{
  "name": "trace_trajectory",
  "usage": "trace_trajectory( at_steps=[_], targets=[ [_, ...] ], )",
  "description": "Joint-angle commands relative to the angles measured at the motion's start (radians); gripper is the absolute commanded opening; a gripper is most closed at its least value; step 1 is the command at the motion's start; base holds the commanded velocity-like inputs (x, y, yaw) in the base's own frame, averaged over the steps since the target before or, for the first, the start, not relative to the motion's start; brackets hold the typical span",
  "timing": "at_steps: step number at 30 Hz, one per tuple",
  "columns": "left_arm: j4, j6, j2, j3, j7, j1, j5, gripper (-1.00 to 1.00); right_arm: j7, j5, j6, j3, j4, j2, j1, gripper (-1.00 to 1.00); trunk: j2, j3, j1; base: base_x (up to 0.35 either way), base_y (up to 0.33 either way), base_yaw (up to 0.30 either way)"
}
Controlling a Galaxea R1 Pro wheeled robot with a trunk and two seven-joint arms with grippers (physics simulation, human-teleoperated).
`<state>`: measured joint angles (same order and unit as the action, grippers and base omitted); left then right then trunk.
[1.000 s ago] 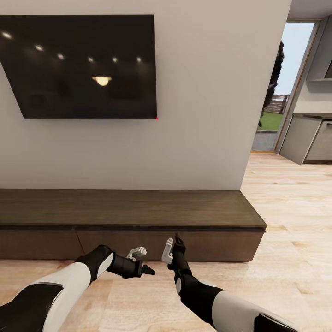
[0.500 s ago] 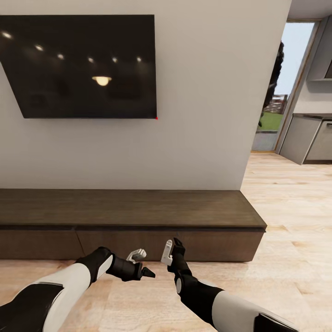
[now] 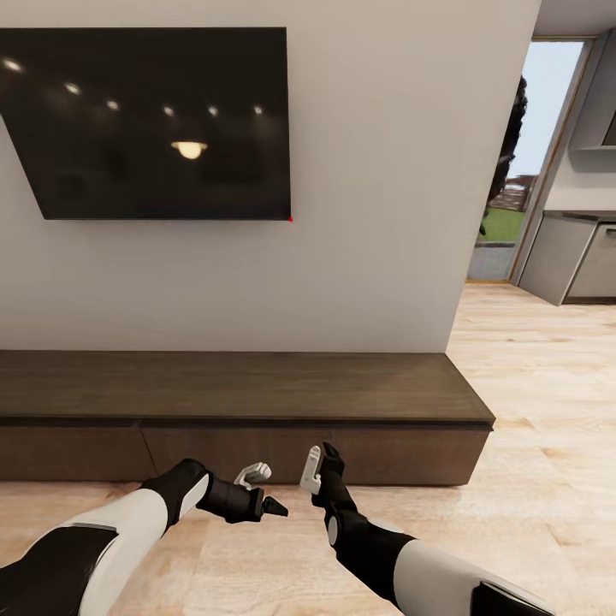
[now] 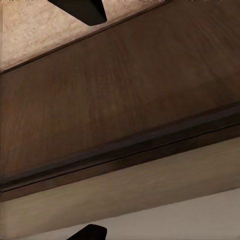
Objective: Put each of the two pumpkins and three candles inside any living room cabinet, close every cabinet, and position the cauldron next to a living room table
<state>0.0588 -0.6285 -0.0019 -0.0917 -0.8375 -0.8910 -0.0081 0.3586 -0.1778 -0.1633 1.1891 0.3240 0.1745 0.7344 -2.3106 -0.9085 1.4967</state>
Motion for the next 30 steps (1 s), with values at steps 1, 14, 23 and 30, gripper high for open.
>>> trace_trajectory(
  at_steps=[1, 14, 23, 30],
  targets=[
    [0.002, -0.002, 0.000, -0.006, -0.005, 0.000, -0.001, 1.00, 0.003, -0.009, -0.010, 0.004, 0.000, 0.000, 0.001, 1.00, 0.000, -0.001, 0.000, 0.000, 0.000, 0.000],
    [0.001, -0.001, 0.000, -0.006, -0.001, 0.000, 0.003, 1.00, 0.006, -0.012, -0.010, -0.003, -0.002, 0.000, 0.001, 1.00, -0.077, -0.035, 0.042, 0.000, 0.000, 0.000],
    [0.001, 0.000, 0.000, -0.005, -0.003, 0.000, 0.003, 1.00, 0.009, -0.014, -0.010, -0.004, -0.002, 0.000, 0.001, 1.00, -0.140, -0.064, 0.076, 0.000, 0.000, 0.000],
    [0.001, 0.001, 0.000, -0.005, -0.006, 0.000, 0.003, 1.00, 0.016, -0.014, -0.010, -0.005, -0.002, 0.000, 0.000, 1.00, -0.189, -0.086, 0.103, 0.000, 0.000, 0.000]
  ],
)
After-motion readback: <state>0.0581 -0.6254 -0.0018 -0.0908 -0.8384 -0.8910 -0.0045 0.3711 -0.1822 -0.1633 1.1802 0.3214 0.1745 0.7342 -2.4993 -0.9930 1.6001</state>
